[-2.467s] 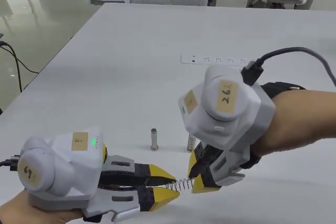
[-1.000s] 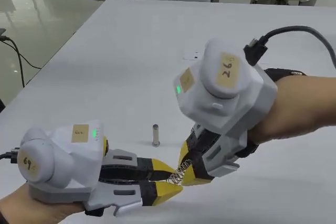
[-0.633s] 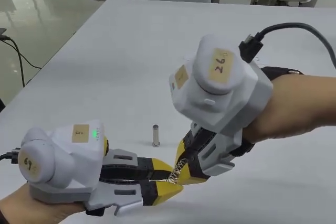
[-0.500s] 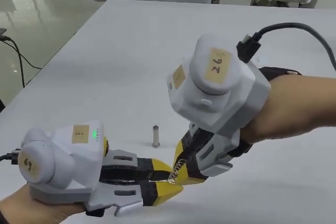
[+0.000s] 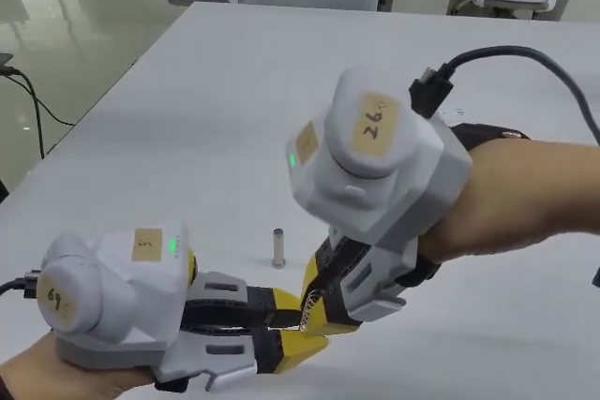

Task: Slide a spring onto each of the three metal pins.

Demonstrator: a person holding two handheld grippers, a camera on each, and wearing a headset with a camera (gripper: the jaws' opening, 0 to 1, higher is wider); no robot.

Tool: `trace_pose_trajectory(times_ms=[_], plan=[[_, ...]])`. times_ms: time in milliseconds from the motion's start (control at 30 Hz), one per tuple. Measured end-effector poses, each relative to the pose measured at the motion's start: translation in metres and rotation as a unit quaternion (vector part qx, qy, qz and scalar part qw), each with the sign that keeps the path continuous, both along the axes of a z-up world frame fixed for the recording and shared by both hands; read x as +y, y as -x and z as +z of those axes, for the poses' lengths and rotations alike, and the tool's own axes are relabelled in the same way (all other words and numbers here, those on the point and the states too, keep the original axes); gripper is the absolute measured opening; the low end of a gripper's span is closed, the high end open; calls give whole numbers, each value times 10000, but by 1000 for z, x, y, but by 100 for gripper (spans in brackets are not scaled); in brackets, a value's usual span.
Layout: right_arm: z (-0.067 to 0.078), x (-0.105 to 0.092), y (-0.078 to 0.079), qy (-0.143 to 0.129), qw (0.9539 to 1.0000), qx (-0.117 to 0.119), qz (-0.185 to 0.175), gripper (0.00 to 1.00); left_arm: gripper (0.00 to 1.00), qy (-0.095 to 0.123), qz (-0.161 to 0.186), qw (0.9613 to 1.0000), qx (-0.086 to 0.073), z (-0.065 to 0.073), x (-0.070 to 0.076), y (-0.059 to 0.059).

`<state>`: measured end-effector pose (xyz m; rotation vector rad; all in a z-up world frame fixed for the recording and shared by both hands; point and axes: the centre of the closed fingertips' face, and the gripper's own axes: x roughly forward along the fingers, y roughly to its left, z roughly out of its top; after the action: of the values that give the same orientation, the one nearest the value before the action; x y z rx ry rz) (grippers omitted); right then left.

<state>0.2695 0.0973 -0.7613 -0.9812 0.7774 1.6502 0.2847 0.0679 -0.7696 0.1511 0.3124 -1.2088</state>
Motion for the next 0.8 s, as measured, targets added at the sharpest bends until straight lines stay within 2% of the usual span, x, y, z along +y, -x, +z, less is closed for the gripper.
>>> trace_pose_trajectory(times_ms=[300, 800], plan=[[0, 2, -1, 36, 10000, -30, 43, 8, 3, 26, 56, 10000, 43, 0, 2, -1], [-1, 3, -10, 73, 9999, -98, 62, 8, 16, 114, 294, 9993, 203, -4, 11, -4]])
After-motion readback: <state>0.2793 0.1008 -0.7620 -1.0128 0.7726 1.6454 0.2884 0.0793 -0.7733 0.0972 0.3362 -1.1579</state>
